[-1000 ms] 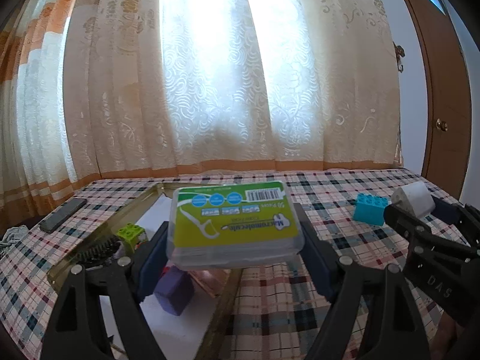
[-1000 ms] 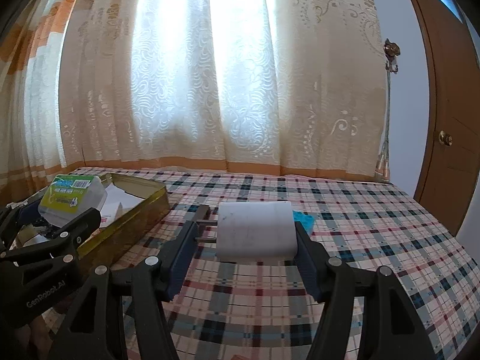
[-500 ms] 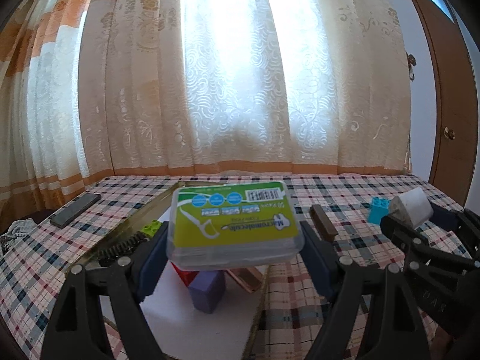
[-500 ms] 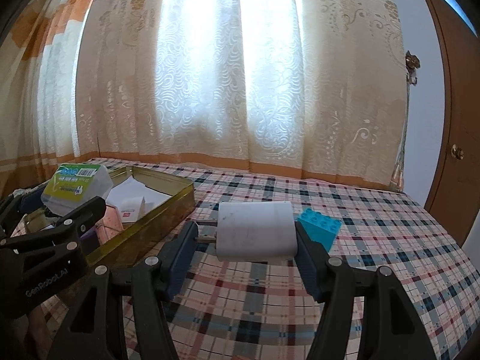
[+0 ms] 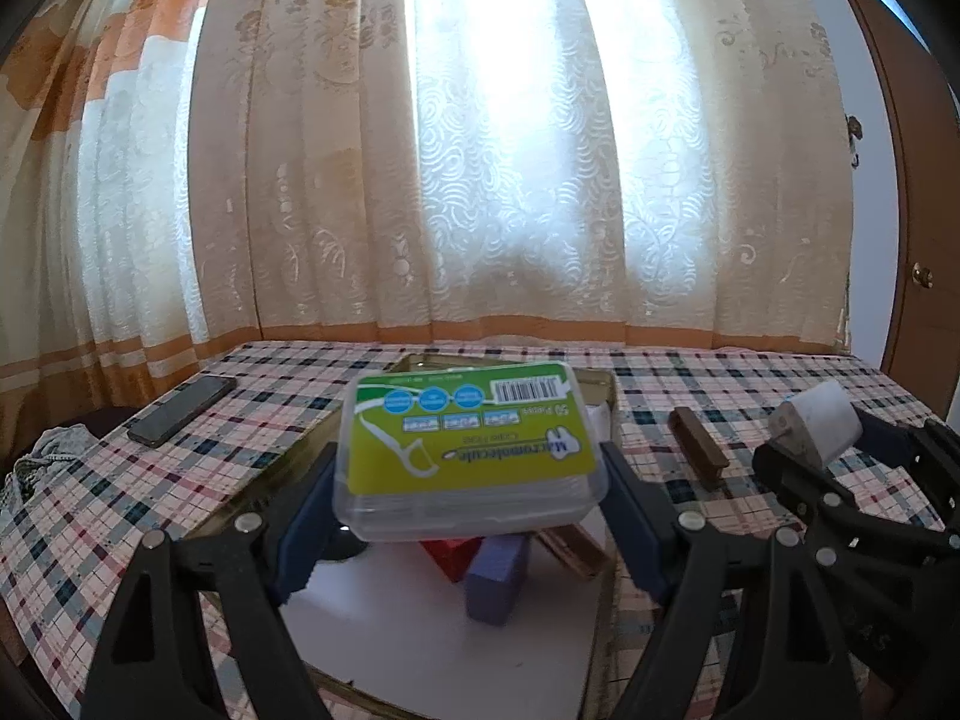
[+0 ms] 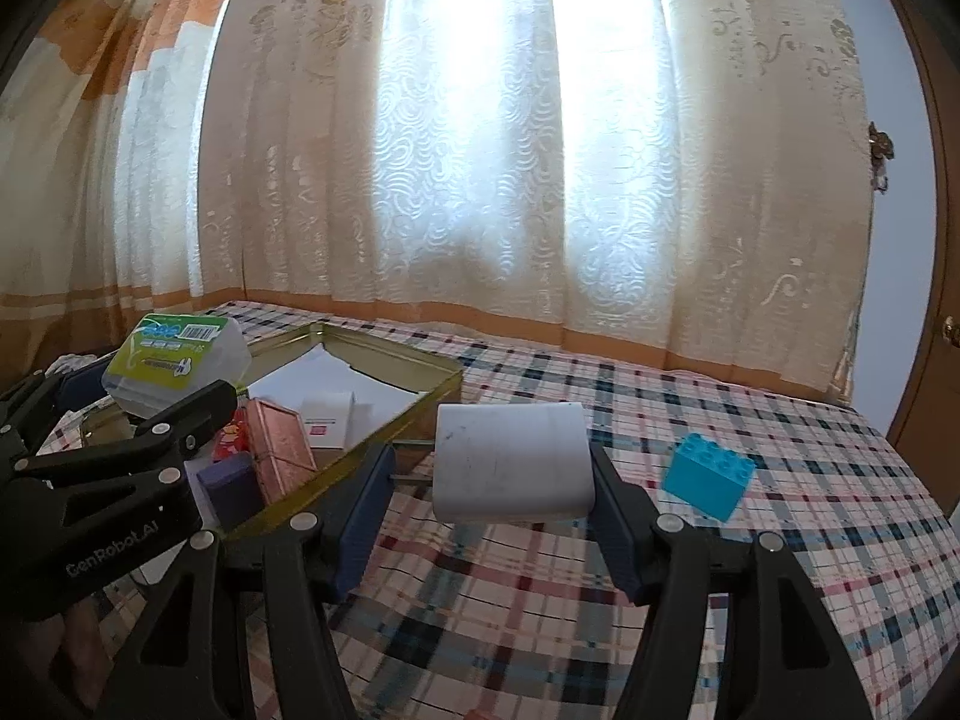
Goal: Organize rigid objects
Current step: 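Lower the container into the tray and open the left gripper while the right gripper releases the charger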
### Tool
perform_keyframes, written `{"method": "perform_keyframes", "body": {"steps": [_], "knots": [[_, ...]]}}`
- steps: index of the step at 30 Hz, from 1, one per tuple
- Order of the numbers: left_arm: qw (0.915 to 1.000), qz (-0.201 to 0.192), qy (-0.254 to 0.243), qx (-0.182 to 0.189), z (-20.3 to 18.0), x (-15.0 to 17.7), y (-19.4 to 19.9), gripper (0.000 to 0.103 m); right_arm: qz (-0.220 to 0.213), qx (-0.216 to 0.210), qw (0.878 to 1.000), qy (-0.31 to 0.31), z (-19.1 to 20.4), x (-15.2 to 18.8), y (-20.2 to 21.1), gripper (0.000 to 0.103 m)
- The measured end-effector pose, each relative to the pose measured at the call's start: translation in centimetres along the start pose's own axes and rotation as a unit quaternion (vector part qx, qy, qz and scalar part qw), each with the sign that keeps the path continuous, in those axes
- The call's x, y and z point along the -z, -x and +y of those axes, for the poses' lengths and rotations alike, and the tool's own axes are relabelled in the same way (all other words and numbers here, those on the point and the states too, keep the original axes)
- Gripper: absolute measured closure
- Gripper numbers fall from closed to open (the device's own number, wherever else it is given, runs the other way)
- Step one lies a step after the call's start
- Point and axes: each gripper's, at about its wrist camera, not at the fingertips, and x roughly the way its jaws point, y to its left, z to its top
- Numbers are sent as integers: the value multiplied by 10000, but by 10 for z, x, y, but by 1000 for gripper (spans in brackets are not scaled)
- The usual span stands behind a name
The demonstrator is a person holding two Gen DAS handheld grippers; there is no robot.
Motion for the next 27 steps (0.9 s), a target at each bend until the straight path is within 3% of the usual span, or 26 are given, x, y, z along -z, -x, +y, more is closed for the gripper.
{"method": "perform_keyframes", "body": {"steps": [13, 27], "knots": [[9996, 51, 72, -256, 33, -6, -2, 21, -5, -415, 9991, 13, 20, -26, -11, 38], [9975, 424, -20, -569, 65, -17, -33, 21, 304, -1042, 9941, -55, 47, -58, -53, 38]]}}
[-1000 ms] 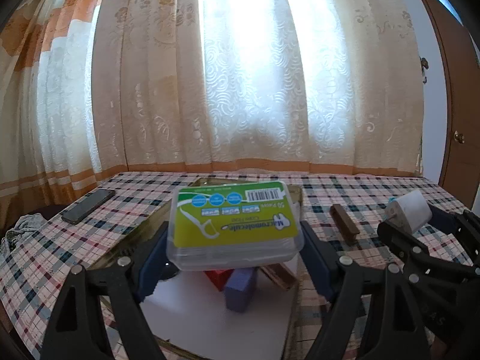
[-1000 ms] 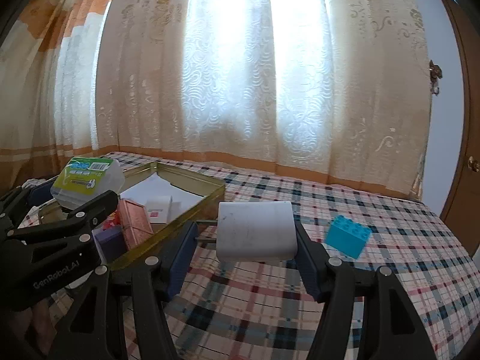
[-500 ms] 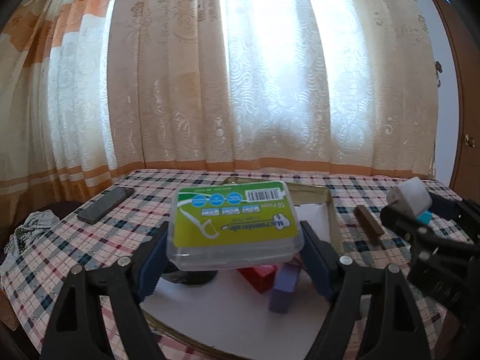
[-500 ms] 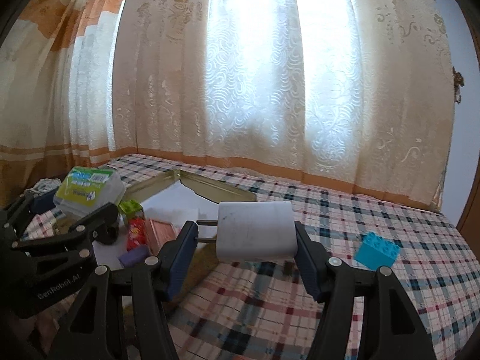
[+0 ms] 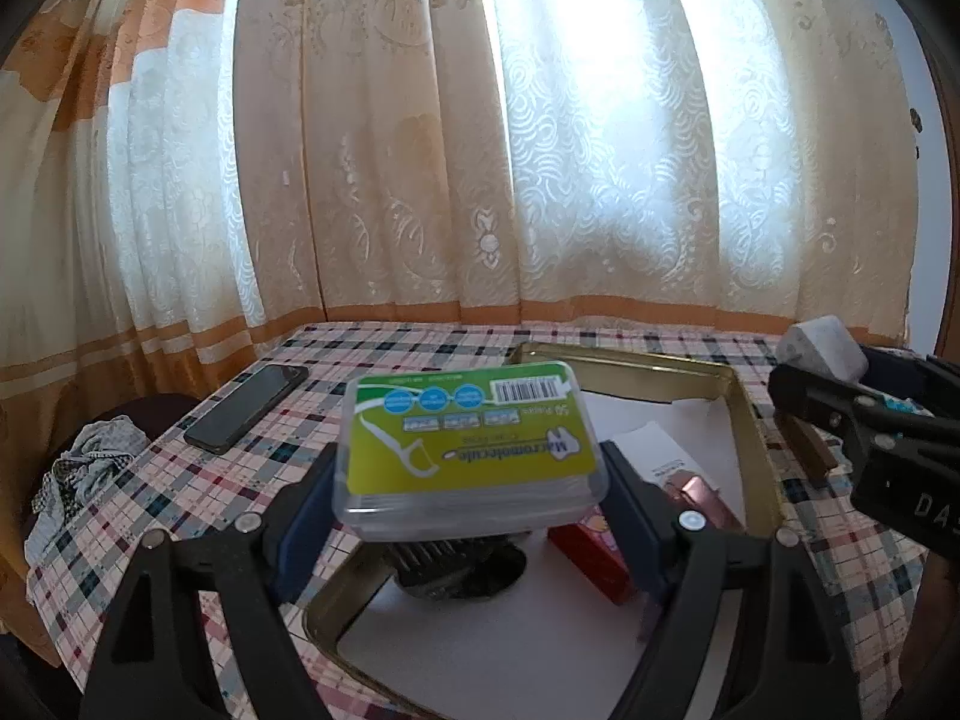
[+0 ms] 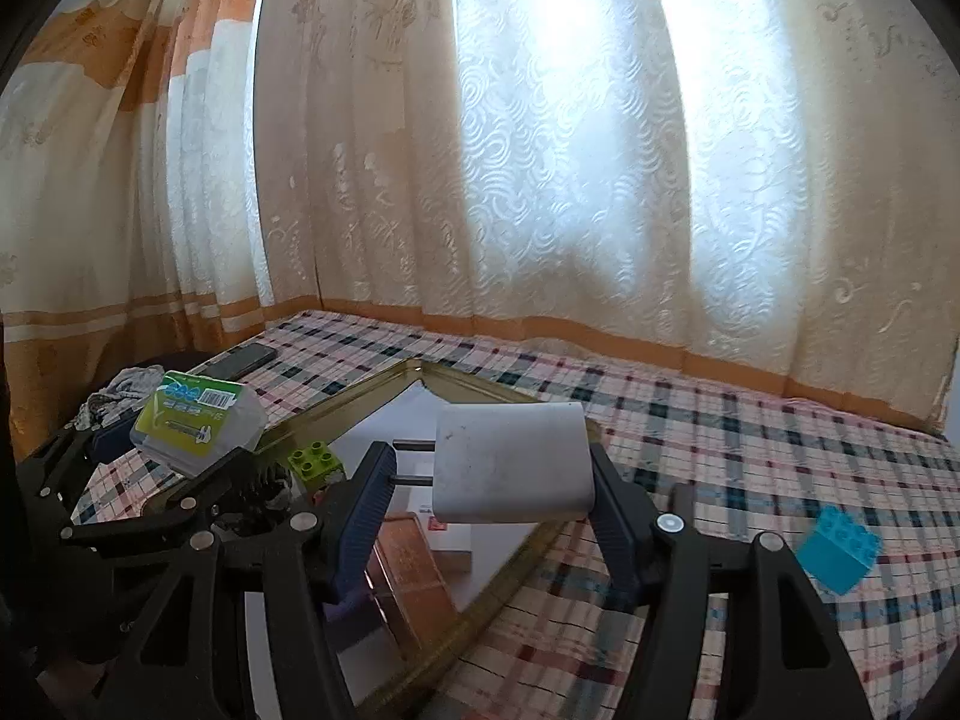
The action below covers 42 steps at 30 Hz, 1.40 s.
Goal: Organize rigid objects
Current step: 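Lower the container into the tray and open the left gripper while the right gripper releases the charger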
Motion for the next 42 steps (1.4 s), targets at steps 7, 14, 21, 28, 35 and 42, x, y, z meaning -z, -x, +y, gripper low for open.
{"method": "perform_keyframes", "body": {"steps": [7, 14, 21, 28, 35, 42], "knots": [[9999, 104, -76, -67, 1, -3, -10, 21, 284, -189, 9993, -126, 5, -1, -28, 38], [9994, 275, -147, -159, 4, -2, -21, 21, 424, -136, 9990, 12, 16, 1, -46, 38], [9989, 198, -149, -407, 7, -2, -19, 9, 533, -246, 9983, -65, 15, 2, -56, 36], [9985, 161, -146, -501, 7, -5, -14, 0, 418, -360, 9976, -426, 0, -1, -39, 13], [9992, 109, -279, -254, -19, -9, -3, 0, 400, -274, 9978, -445, -18, 3, -14, 13], [9981, 147, -543, 258, -70, -14, 5, 0, 370, 168, 9981, -457, -68, 14, 17, 13]]}}
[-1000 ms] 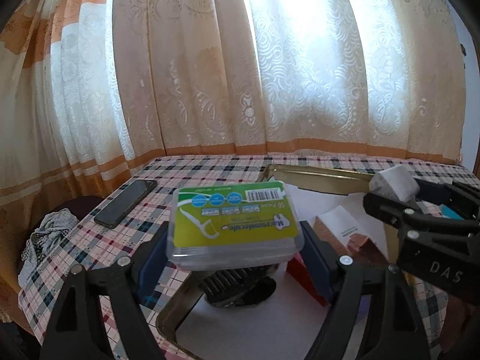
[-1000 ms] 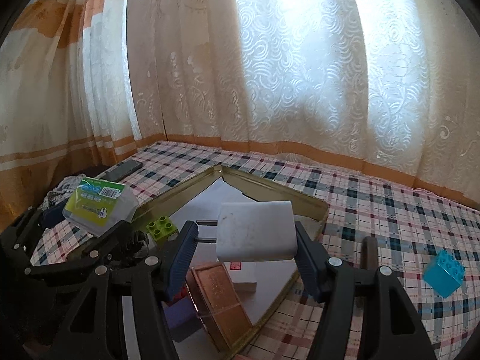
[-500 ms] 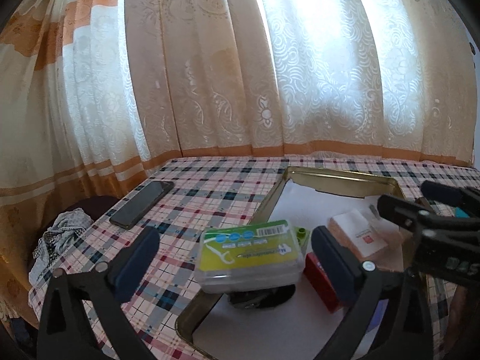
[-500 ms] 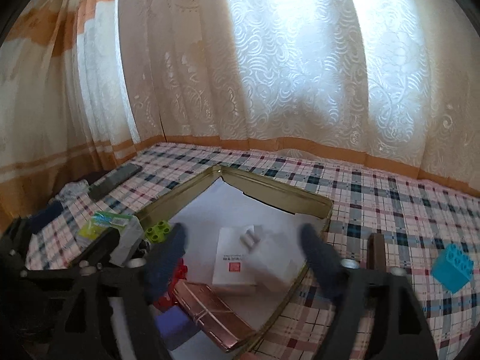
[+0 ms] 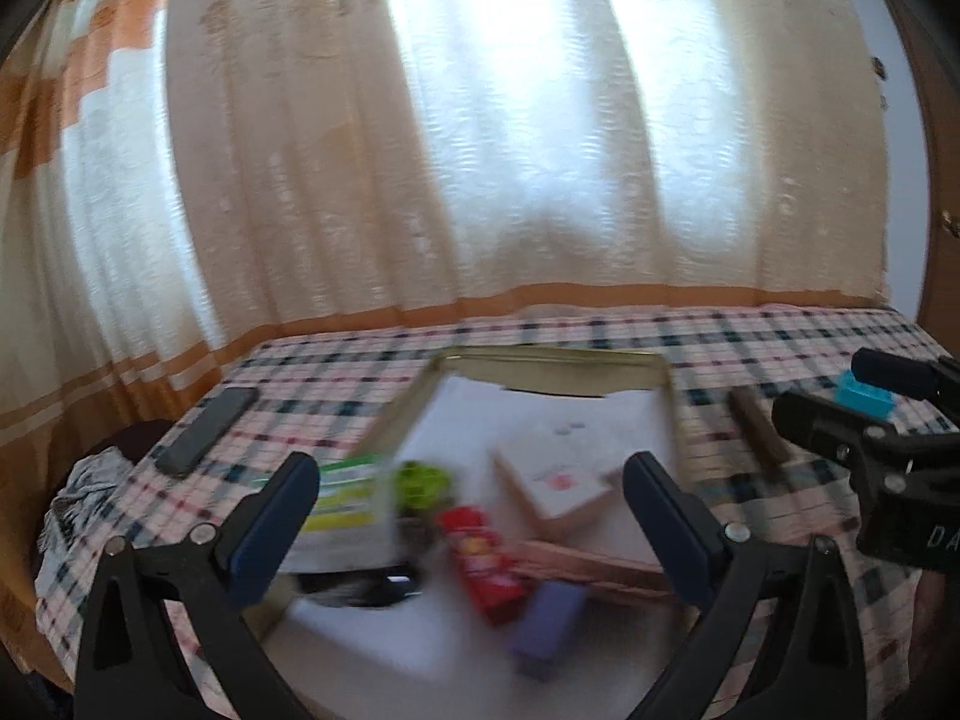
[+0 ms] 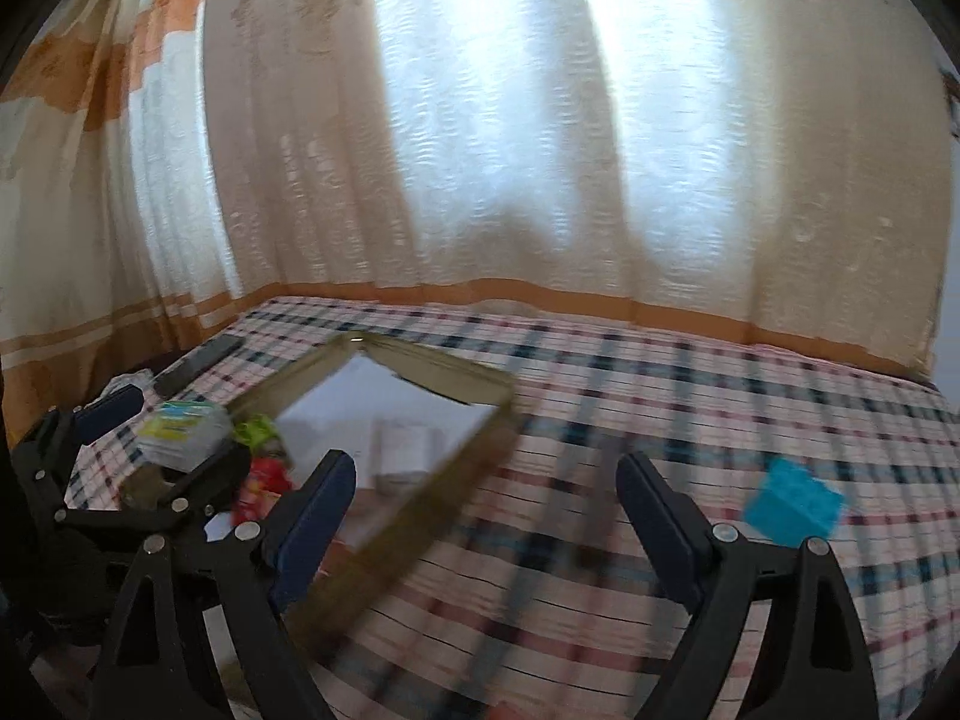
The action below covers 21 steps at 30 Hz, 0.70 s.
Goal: Organize rigid objects
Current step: 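Lower the container into the tray and open the left gripper while the right gripper releases the charger, then grasp the brown wooden bar with the left gripper while the right gripper grasps the blue brick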
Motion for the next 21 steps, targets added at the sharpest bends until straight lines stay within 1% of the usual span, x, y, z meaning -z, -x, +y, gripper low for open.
{"method": "perform_keyframes", "body": {"steps": [6, 10, 13, 14, 16, 19, 20, 21], "knots": [[9988, 45, -314, 378, -54, -7, 3, 0, 27, 435, 9985, -332, -57, 13, 15, 13], [9971, 85, -504, 571, -86, -14, 5, 0, 64, 778, 9950, -622, -98, 22, 23, 13], [9944, 136, -652, 816, -110, -18, 5, 0, 68, 1011, 9920, -753, -122, 24, 28, 13], [9935, 186, -692, 889, -118, -19, 1, 0, 60, 1075, 9910, -794, -127, 25, 29, 13], [9926, 299, -804, 858, -136, -20, -11, 0, 28, 1222, 9880, -944, -143, 26, 34, 13], [9903, 487, -945, 898, -159, -20, -32, 1, -6, 1317, 9852, -1098, -155, 29, 36, 12], [9894, 560, -993, 899, -165, -20, -40, 3, 2, 1340, 9845, -1132, -159, 30, 36, 12], [9887, 609, -1020, 910, -168, -19, -45, 7, 11, 1353, 9842, -1142, -161, 31, 36, 12]]}}
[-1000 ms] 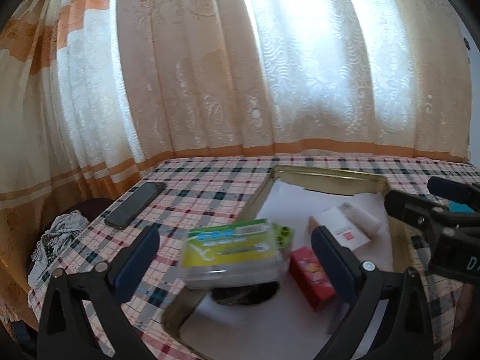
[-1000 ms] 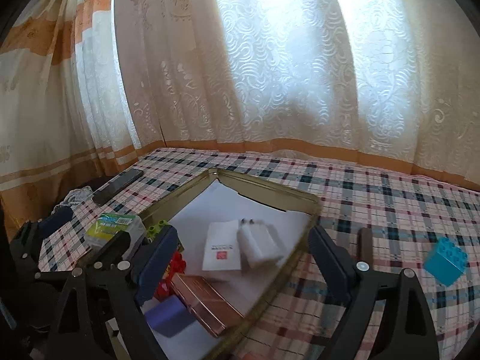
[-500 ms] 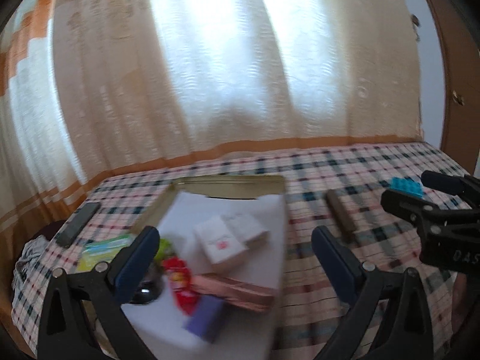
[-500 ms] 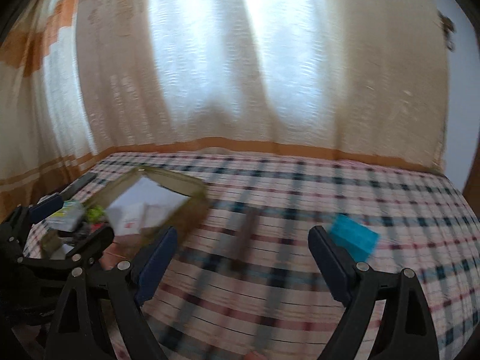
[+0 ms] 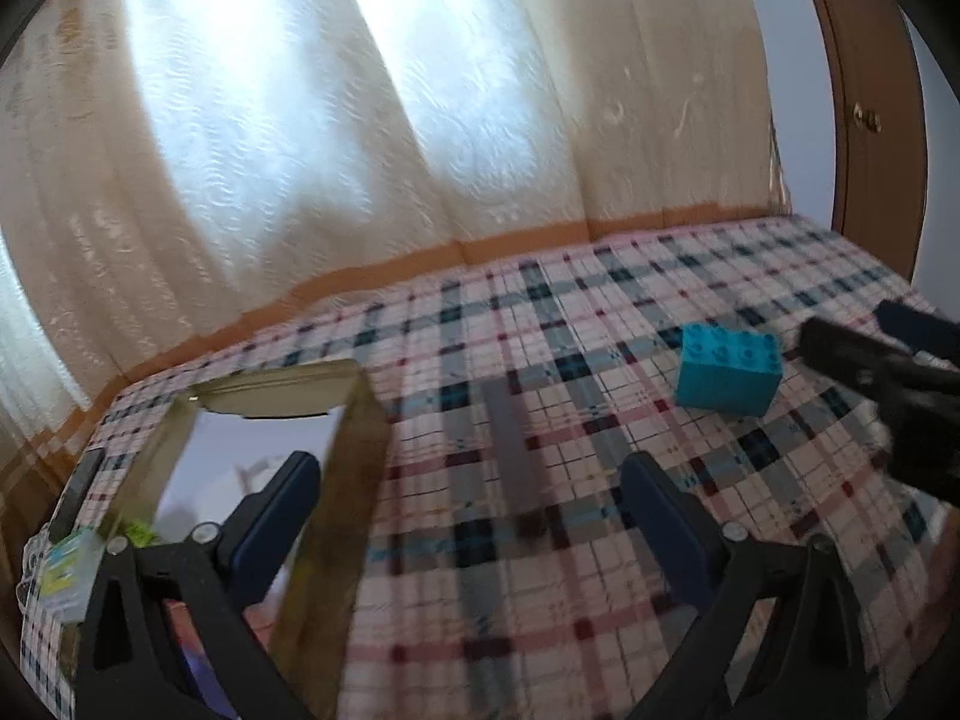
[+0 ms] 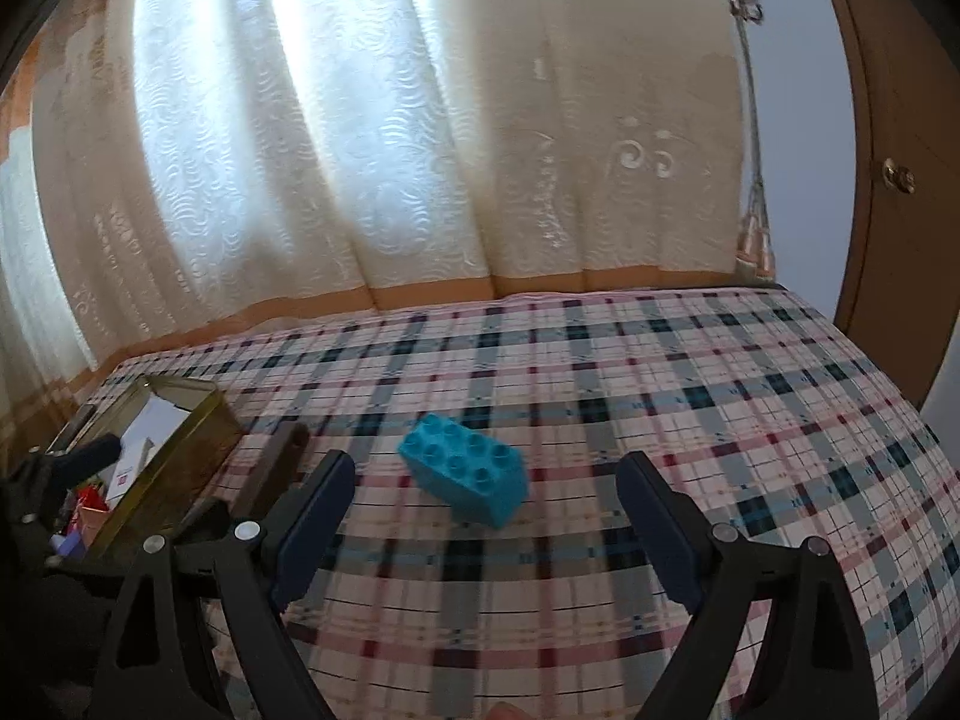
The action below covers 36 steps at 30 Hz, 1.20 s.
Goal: Organize rigid objects
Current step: 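Grasp the brown wooden bar with the left gripper while the right gripper grasps the blue brick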
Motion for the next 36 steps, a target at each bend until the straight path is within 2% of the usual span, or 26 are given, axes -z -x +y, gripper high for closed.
{"method": "perform_keyframes", "body": {"steps": [3, 9, 16, 17, 18, 20, 21, 26, 36], "knots": [[9994, 202, -49, 259, -4, -2, -19, 12, 29, 72, 10000, 8, -5, 1, -3, 12], [9988, 360, -117, 323, -8, -2, -36, 12, 138, 215, 9996, -80, -14, 1, -13, 12], [9969, 705, -153, 329, -11, -10, -64, 23, 216, 402, 9989, 52, -3, -11, -24, 12], [9957, 829, -108, 400, -9, -10, -69, 34, 229, 418, 9989, 36, -3, -12, -26, 12], [9945, 924, -67, 483, -8, -10, -73, 56, 238, 449, 9987, 13, -2, -15, -28, 12], [9923, 1038, 26, 682, -5, -9, -78, 79, 263, 489, 9985, -17, -1, -17, -33, 12], [9921, 1037, 54, 699, -4, -9, -78, 87, 297, 474, 9984, -37, 0, -17, -36, 12], [9942, 885, 80, 607, 3, -8, -73, 89, 493, 480, 9976, 4, 8, -13, -52, 12], [9932, 857, 239, 752, 14, -6, -72, 89, 804, 563, 9950, 208, 24, -10, -77, 5]]}}
